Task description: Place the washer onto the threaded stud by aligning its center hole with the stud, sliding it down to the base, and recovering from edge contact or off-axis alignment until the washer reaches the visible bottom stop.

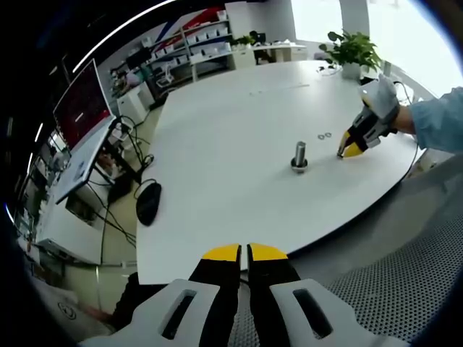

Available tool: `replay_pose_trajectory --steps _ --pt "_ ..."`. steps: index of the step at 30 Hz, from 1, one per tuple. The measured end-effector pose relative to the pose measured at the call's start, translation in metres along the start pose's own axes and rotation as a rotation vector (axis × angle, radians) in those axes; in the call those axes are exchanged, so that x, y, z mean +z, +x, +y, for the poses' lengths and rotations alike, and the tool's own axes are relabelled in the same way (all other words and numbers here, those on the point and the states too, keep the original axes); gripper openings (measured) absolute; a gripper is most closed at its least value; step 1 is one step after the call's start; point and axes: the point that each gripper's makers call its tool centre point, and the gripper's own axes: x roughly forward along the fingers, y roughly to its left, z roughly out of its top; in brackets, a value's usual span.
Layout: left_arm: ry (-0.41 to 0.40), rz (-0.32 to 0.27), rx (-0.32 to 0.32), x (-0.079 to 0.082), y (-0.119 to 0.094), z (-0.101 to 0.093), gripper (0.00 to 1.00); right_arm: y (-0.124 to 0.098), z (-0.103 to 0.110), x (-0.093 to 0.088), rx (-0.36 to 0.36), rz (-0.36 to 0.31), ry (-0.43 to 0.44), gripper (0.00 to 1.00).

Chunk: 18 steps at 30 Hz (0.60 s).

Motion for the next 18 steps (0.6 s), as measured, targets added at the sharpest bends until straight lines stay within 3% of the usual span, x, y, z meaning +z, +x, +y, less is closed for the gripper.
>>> replay_pose_trajectory --steps 15,18 --pt "-0.003 0.0 -0.001 -0.0002 -0.0003 -0.0002 0.01 0.0019 0.0021 0.0002 0.0 0.004 0.006 0.15" --pt "-0.003 -0.001 -0.001 0.0001 -0.0005 -0.0003 0.01 0.0021 0.0057 -0.0006 0.026 0.013 0.01 0.16"
